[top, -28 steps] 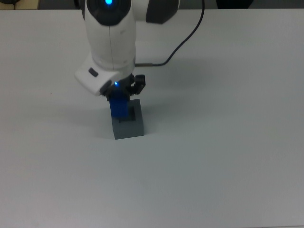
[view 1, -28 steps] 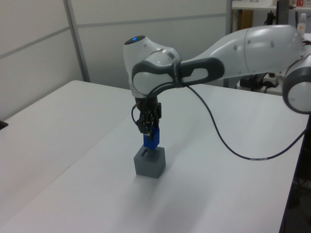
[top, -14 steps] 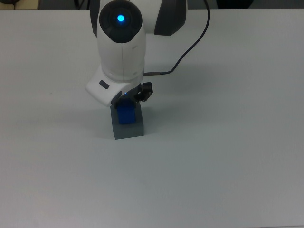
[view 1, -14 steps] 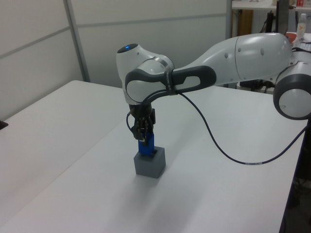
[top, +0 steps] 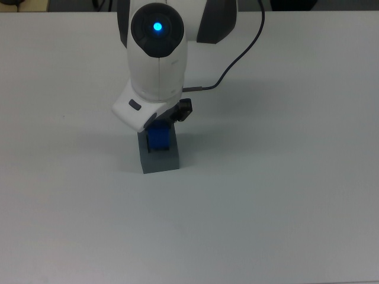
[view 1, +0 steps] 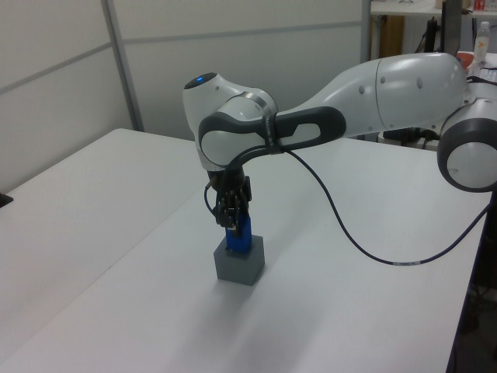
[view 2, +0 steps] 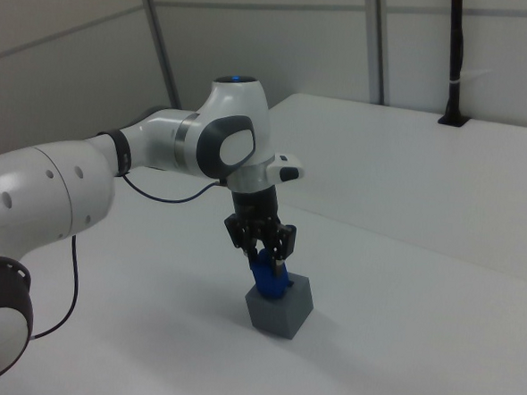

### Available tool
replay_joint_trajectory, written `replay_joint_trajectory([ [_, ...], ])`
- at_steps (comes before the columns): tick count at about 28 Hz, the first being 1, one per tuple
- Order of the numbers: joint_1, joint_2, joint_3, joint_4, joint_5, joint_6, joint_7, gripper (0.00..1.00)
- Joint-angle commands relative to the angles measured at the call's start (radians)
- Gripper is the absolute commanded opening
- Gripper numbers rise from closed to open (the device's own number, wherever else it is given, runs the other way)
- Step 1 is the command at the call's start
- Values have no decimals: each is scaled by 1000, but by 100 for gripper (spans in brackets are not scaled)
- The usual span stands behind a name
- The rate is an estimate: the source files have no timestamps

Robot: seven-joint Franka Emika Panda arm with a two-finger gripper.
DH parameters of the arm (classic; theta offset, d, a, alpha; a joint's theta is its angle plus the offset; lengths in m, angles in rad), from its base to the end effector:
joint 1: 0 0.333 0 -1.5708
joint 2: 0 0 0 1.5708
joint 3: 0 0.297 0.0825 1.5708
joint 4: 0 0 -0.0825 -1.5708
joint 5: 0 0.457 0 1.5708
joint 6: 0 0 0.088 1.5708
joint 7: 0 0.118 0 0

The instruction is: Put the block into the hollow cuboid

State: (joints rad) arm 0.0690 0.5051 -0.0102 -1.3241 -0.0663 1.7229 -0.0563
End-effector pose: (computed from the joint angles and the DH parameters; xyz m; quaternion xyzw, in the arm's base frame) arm 0.7529 0.0387 0.3896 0.9959 0.0646 -0.0530 0.0350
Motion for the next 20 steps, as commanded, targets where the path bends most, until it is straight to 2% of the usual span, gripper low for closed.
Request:
replay_joint_trajectory([
  [1,-1,-17,1,-12,-23,-25,-23,37],
  [20,-12,-13,3,-12,-27,-2,-70,37],
])
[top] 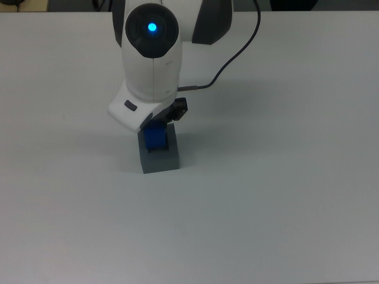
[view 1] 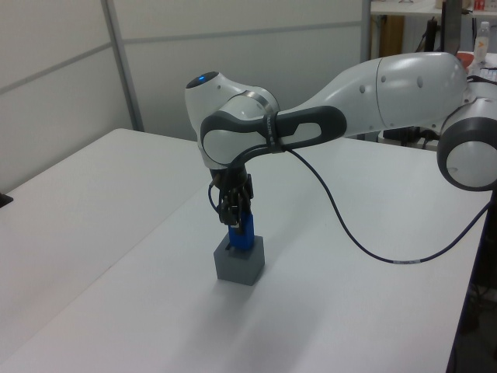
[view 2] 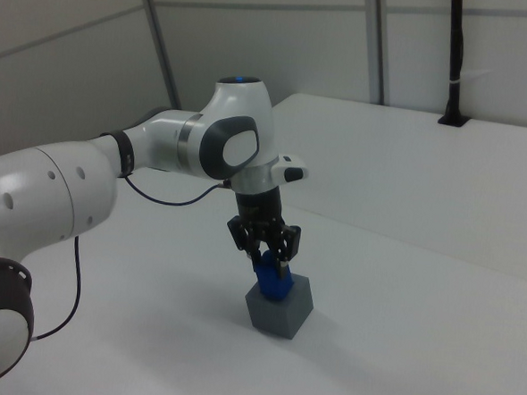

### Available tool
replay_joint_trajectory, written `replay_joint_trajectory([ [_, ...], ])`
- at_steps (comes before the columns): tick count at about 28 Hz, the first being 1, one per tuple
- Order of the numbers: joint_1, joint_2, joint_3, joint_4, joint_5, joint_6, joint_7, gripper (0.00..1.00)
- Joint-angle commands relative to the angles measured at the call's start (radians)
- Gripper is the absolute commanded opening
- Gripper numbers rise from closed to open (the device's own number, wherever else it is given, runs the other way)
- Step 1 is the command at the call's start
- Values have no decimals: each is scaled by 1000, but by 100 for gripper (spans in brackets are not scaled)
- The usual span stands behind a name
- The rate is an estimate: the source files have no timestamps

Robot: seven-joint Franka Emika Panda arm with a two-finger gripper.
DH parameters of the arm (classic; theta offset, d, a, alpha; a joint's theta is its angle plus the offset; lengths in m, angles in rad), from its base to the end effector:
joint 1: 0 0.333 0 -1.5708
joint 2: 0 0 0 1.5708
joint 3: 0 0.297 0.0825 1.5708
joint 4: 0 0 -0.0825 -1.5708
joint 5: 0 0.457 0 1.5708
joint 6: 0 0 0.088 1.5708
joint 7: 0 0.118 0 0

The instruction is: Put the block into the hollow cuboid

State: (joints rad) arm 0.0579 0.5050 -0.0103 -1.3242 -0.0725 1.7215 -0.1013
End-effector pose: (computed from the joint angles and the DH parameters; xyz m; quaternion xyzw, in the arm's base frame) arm 0.7531 0.0296 0.3895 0.9944 0.0821 -0.0548 0.0365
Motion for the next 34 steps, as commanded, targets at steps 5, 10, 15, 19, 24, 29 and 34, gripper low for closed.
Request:
replay_joint_trajectory([
  [5,0,-14,6,-27,-20,38,-15,37],
  [10,0,-14,15,-30,-21,52,-12,37],
  [15,2,-14,18,-43,-23,66,-11,37],
  [19,6,-13,18,-56,-23,78,-11,37],
  [24,8,-13,18,-67,-24,92,-9,37],
  [29,8,-13,18,-67,-24,92,-9,42],
  [34,3,-14,16,-67,-18,87,-2,59],
])
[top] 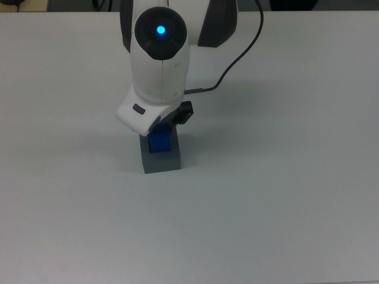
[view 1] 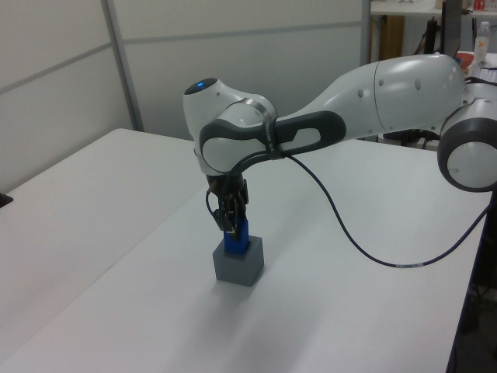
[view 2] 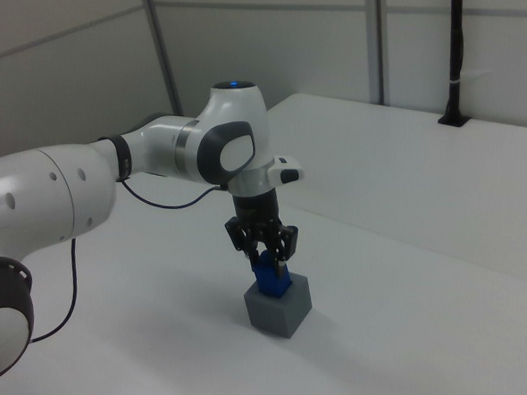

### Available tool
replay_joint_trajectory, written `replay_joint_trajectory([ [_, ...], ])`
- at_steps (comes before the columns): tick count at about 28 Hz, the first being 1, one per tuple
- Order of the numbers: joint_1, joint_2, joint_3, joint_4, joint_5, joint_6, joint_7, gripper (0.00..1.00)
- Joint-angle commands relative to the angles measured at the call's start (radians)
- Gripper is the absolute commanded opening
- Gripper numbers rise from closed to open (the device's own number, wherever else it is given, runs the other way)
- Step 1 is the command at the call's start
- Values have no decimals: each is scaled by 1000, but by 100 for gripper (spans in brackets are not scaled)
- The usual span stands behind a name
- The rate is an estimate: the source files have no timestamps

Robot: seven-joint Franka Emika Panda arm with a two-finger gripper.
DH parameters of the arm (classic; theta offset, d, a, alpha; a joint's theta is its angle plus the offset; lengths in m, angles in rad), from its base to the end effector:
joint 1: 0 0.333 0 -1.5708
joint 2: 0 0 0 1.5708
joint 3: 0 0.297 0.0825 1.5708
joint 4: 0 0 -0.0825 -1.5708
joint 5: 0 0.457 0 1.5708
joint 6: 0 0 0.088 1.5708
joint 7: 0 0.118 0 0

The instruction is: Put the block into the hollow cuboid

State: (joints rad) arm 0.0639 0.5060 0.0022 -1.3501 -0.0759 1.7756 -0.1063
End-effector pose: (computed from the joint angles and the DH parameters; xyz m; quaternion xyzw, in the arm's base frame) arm 0.7550 0.0423 0.3789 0.9940 0.0950 -0.0409 0.0355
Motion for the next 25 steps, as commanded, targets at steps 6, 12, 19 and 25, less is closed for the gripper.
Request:
replay_joint_trajectory([
  [6,-3,-17,4,-43,-12,21,43,69],
  [12,-7,-35,2,-43,-7,16,86,86],
  [19,-9,-41,2,-43,-7,-2,77,75],
  [25,-10,-64,-4,-41,-5,-39,68,74],
])
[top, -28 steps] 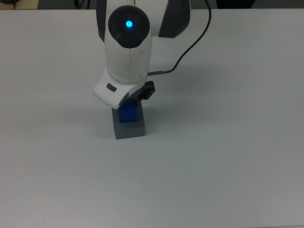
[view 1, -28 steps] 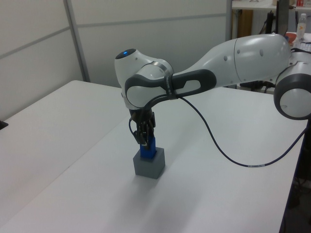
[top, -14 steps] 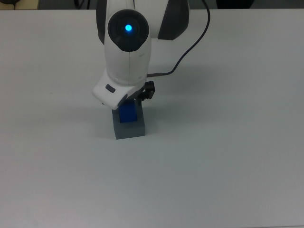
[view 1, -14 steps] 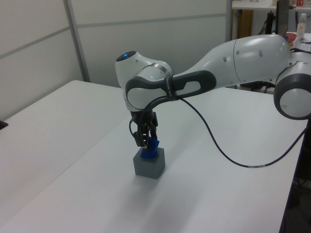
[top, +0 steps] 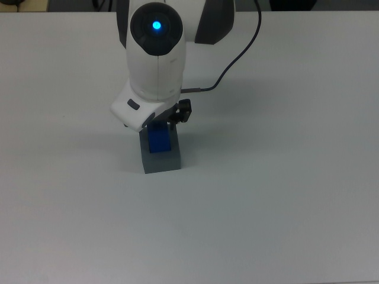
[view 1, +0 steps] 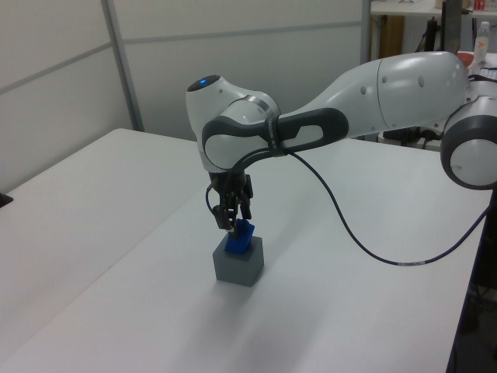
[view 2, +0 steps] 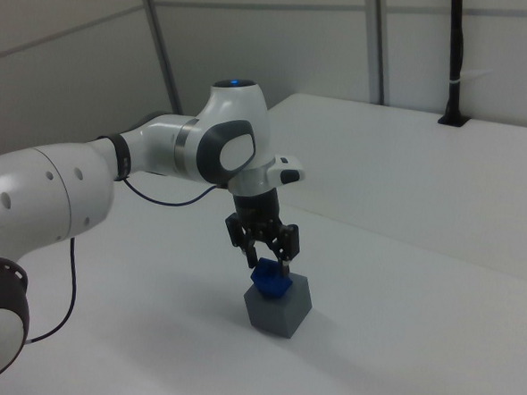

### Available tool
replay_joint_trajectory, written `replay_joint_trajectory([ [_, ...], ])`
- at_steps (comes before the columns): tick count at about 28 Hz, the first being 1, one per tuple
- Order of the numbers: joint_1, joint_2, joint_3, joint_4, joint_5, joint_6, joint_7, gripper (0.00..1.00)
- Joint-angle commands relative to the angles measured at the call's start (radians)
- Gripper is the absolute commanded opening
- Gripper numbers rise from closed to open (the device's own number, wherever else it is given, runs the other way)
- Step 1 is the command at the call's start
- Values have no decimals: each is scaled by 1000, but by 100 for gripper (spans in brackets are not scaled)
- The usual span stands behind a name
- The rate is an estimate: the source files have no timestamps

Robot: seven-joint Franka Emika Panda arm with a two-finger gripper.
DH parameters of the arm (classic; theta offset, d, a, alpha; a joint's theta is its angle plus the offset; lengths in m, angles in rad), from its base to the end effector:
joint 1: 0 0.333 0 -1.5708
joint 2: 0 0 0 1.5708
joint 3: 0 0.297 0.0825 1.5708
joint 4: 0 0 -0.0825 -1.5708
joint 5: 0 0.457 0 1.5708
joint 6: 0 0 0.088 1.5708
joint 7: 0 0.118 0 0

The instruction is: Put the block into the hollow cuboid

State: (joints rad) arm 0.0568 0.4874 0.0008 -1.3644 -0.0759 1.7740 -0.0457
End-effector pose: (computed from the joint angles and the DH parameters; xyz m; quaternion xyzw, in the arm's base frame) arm 0.7518 0.0358 0.3851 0.9967 0.0606 -0.0386 0.0369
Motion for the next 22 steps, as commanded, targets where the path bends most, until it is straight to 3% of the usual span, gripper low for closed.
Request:
replay_joint_trajectory([
  [1,-3,-47,-4,-28,-5,-44,6,70],
  [7,-8,-49,1,-28,-5,-45,-2,56],
  [22,-6,-36,5,-28,-5,-36,1,56],
])
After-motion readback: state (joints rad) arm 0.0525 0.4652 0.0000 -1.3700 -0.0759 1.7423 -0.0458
